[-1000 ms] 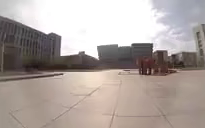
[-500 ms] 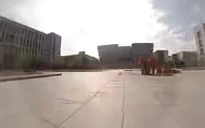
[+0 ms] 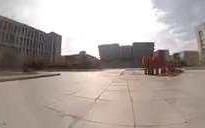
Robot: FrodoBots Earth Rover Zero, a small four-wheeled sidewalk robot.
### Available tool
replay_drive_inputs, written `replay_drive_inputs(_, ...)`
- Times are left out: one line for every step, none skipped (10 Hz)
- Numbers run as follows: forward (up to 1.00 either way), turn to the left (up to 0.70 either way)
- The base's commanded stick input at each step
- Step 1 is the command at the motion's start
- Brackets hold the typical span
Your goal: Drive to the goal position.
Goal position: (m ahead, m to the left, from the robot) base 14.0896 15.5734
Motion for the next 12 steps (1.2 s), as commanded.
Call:
replay_drive_inputs(1.00,0.00)
replay_drive_inputs(1.00,0.00)
replay_drive_inputs(1.00,0.00)
replay_drive_inputs(1.00,0.00)
replay_drive_inputs(1.00,0.00)
replay_drive_inputs(1.00,0.00)
replay_drive_inputs(1.00,0.00)
replay_drive_inputs(1.00,0.00)
replay_drive_inputs(1.00,0.00)
replay_drive_inputs(1.00,0.00)
replay_drive_inputs(1.00,0.00)
replay_drive_inputs(1.00,0.00)
